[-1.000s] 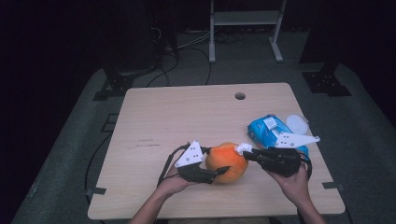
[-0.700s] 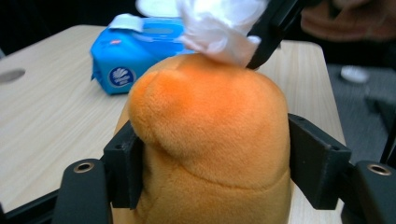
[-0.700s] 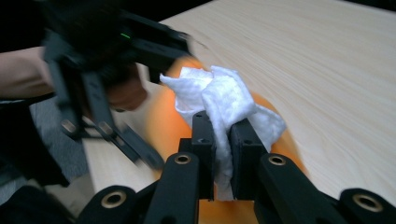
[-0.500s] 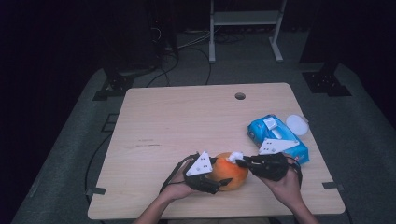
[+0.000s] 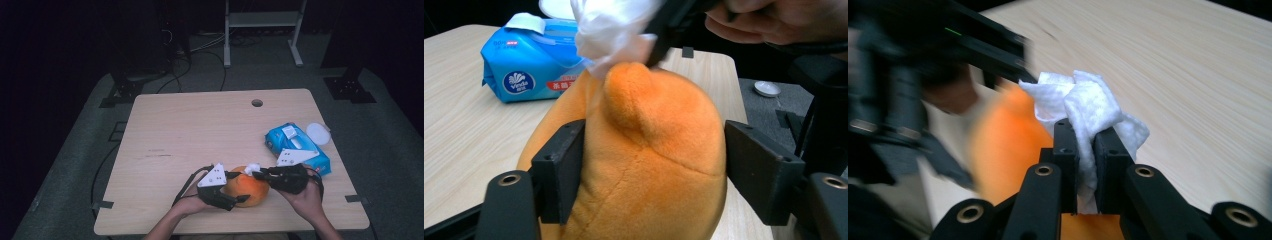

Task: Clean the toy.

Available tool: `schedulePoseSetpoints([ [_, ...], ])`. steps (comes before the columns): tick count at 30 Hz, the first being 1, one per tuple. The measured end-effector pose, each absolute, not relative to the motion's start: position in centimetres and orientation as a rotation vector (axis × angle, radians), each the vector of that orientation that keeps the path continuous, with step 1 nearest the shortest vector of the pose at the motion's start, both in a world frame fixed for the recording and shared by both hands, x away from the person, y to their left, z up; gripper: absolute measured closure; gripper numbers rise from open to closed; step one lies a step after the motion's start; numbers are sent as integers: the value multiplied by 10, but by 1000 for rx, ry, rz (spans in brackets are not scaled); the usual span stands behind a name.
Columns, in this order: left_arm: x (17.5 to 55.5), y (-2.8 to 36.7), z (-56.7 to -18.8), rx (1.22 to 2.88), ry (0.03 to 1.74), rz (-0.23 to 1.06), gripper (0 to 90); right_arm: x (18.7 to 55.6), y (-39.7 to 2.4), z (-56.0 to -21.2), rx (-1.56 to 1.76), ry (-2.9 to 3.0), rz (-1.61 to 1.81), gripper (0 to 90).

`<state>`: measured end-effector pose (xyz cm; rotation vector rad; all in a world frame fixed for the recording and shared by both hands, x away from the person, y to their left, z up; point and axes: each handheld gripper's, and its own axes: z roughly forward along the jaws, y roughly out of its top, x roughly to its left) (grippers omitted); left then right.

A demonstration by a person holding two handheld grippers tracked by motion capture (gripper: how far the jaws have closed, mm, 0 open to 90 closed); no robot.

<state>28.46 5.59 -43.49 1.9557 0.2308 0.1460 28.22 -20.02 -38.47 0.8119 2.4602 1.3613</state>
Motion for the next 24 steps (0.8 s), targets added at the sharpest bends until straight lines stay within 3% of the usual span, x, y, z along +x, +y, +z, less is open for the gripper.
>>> schedulePoseSetpoints([
  [10, 272, 44, -436, 1996, 139, 165, 296, 278, -187, -386, 737, 2533, 1439, 816],
  [19, 275, 45, -437, 1985, 179, 190, 312, 289, -218, -396, 909, 2524, 1367, 816],
  [24, 281, 46, -436, 1960, 262, 197, 313, 279, -206, -381, 808, 2537, 1470, 816],
])
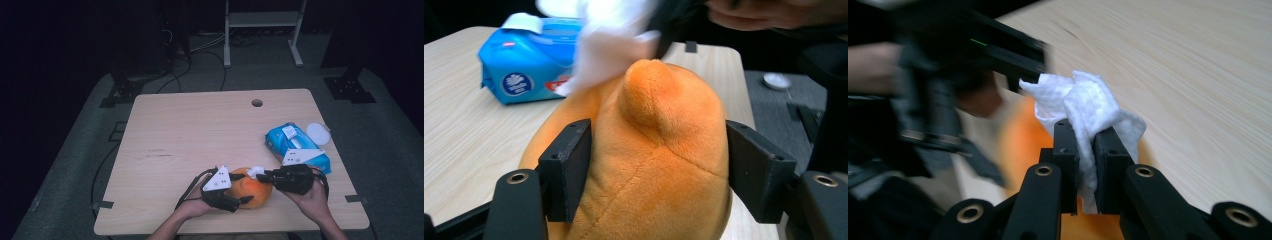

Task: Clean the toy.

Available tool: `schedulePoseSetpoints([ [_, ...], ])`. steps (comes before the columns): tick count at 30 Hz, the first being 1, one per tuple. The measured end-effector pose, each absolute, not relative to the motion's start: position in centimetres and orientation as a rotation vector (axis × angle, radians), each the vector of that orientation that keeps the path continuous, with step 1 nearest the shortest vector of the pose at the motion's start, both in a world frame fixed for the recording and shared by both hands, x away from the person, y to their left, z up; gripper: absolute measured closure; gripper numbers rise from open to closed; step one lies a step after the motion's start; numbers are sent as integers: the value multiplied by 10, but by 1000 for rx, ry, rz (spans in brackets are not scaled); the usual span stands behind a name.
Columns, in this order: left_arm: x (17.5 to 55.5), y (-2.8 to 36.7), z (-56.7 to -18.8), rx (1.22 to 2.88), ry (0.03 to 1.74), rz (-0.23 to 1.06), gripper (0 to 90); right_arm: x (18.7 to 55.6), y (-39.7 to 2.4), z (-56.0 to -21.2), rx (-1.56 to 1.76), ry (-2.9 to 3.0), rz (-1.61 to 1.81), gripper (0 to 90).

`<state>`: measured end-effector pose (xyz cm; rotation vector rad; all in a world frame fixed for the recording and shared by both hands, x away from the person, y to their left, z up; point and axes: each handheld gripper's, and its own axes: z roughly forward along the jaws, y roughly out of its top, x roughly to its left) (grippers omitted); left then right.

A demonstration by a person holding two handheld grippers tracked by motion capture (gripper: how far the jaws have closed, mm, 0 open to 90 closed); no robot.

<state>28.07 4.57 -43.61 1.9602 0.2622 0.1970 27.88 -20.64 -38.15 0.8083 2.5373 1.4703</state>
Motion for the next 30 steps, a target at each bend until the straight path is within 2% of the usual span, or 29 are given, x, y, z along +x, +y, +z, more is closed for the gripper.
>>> schedulePoseSetpoints([
  [5, 281, 43, -436, 1945, 317, 214, 306, 269, -185, -374, 690, 2550, 1458, 816],
  [8, 281, 44, -437, 1949, 288, 206, 226, 274, -189, -377, 728, 2541, 1479, 816],
  [10, 280, 42, -439, 1959, 250, 217, 228, 280, -198, -383, 768, 2520, 1453, 816],
  [13, 281, 41, -438, 1964, 264, 235, 317, 278, -198, -380, 781, 2512, 1448, 817],
  [19, 276, 36, -437, 1985, 259, 268, 338, 264, -173, -372, 636, 2545, 1356, 817],
  [22, 279, 40, -436, 1977, 286, 271, 358, 269, -182, -373, 700, 2529, 1349, 817],
  [26, 282, 42, -438, 1960, 292, 250, 339, 279, -200, -379, 810, 2522, 1359, 817],
  [30, 280, 38, -439, 1972, 277, 265, 311, 273, -190, -377, 750, 2538, 1410, 817],
])
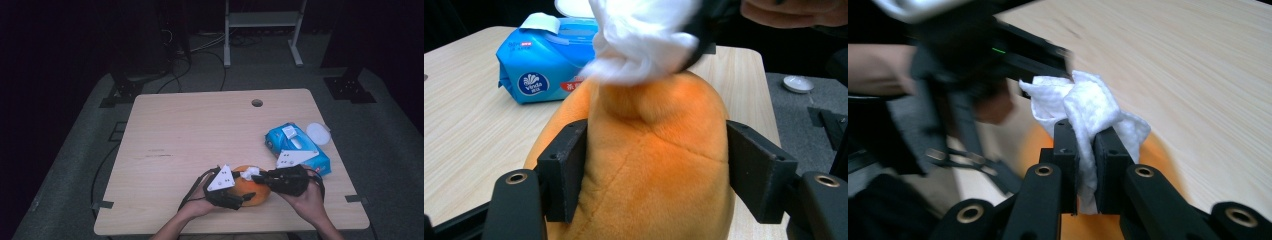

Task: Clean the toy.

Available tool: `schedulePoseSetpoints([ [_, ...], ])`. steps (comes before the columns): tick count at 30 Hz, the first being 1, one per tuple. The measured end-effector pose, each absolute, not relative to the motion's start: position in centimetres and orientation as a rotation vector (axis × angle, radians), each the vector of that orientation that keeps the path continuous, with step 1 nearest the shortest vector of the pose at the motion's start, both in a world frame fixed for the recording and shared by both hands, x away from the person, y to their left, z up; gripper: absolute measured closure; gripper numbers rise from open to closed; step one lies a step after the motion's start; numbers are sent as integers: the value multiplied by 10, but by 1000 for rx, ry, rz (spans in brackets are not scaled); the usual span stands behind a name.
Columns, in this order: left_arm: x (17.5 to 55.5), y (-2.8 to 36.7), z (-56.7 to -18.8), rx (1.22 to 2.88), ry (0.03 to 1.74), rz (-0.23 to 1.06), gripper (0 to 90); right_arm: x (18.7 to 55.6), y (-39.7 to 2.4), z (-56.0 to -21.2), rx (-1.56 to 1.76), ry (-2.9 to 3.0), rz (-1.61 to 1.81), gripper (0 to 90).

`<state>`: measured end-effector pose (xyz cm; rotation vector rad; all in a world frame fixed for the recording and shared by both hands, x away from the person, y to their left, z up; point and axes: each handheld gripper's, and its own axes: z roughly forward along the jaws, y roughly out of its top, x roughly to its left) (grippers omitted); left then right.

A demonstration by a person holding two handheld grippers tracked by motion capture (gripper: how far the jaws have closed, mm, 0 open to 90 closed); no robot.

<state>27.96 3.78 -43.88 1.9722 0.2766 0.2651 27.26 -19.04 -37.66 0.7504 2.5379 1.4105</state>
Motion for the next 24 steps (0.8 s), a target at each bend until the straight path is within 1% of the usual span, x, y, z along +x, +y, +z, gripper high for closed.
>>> schedulePoseSetpoints([
  [2, 280, 39, -438, 1978, 275, 273, 339, 270, -185, -376, 726, 2548, 1414, 816],
  [3, 281, 40, -438, 1981, 275, 278, 339, 268, -181, -375, 703, 2550, 1395, 816],
  [4, 285, 46, -437, 1969, 293, 264, 366, 269, -180, -374, 699, 2538, 1379, 817],
  [6, 287, 48, -437, 1962, 305, 257, 376, 270, -183, -374, 717, 2530, 1385, 817],
  [10, 298, 61, -438, 1912, 395, 210, 376, 288, -214, -390, 898, 2468, 1312, 816],
  [12, 302, 62, -439, 1887, 445, 188, 374, 291, -223, -395, 958, 2460, 1358, 817],
  [14, 302, 61, -439, 1877, 467, 189, 373, 290, -221, -395, 948, 2458, 1359, 817],
  [16, 304, 61, -439, 1855, 526, 183, 365, 282, -205, -389, 859, 2482, 1382, 816],
  [17, 304, 61, -439, 1855, 526, 183, 363, 282, -205, -389, 859, 2482, 1382, 816],
  [18, 305, 63, -440, 1849, 537, 179, 362, 279, -194, -387, 810, 2497, 1365, 816],
  [21, 306, 69, -441, 1830, 557, 152, 361, 281, -196, -388, 813, 2503, 1386, 816],
  [24, 303, 67, -440, 1844, 513, 156, 358, 288, -207, -394, 875, 2493, 1384, 816],
])
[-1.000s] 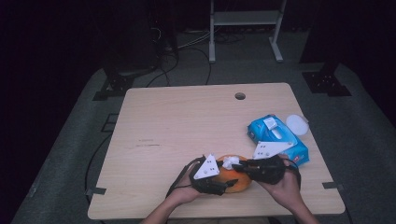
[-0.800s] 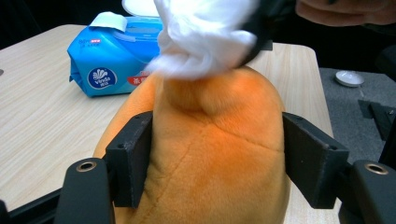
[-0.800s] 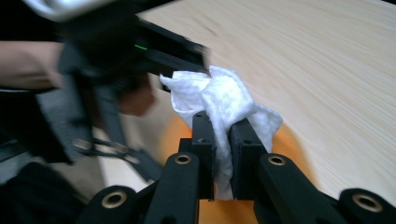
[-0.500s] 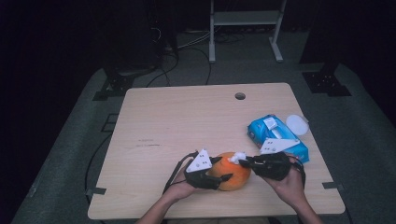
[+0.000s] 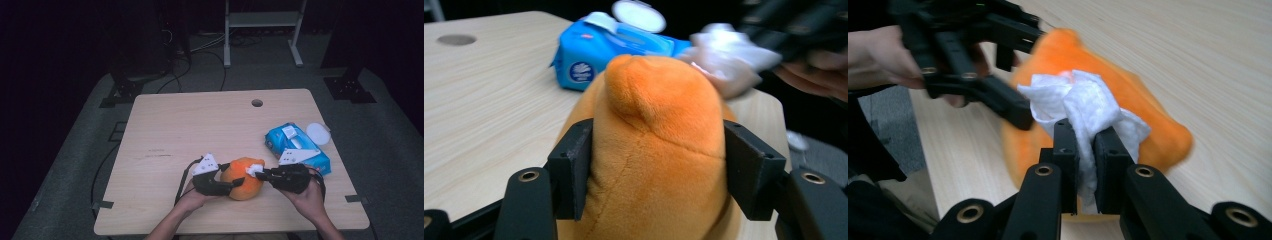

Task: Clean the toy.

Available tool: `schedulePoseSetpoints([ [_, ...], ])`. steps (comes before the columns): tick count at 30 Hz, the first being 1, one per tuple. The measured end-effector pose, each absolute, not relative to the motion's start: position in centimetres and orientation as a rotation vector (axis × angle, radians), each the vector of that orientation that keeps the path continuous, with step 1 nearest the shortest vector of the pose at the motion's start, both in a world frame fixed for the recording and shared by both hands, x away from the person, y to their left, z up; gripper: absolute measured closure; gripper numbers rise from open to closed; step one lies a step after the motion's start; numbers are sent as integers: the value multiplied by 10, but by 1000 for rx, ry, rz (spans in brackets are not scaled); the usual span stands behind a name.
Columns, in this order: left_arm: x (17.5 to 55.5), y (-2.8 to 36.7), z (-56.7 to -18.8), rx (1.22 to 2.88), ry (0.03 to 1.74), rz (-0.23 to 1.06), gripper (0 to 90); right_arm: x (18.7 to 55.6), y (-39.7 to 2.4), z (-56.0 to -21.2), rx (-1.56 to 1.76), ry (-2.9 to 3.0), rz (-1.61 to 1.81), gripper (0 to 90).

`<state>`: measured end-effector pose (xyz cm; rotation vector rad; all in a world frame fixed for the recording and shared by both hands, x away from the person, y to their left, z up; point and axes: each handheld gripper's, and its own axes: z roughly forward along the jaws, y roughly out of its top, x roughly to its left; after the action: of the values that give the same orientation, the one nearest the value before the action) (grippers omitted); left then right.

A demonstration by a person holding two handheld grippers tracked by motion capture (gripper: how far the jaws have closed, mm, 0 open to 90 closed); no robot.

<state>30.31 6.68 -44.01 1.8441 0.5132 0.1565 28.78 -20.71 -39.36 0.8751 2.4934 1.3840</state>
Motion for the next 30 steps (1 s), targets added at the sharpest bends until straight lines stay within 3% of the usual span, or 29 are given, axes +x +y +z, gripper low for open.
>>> schedulePoseSetpoints([
  [7, 284, 51, -439, 1932, 302, 232, 349, 303, -234, -401, 1027, 2445, 1392, 815],
  [16, 278, 46, -440, 1967, 230, 255, 324, 289, -209, -388, 883, 2500, 1440, 815],
  [20, 281, 49, -440, 1929, 245, 243, 240, 284, -203, -384, 827, 2522, 1443, 815],
  [21, 287, 52, -442, 1920, 266, 238, 133, 286, -207, -385, 833, 2524, 1466, 815],
  [23, 291, 51, -447, 1911, 263, 221, 96, 288, -209, -387, 853, 2531, 1493, 815],
  [27, 288, 46, -449, 1932, 236, 239, 158, 287, -206, -389, 839, 2533, 1484, 813],
  [28, 287, 48, -447, 1933, 254, 252, 290, 287, -208, -390, 850, 2527, 1492, 813],
  [30, 287, 49, -446, 1925, 255, 264, 367, 290, -214, -390, 876, 2520, 1524, 813],
])
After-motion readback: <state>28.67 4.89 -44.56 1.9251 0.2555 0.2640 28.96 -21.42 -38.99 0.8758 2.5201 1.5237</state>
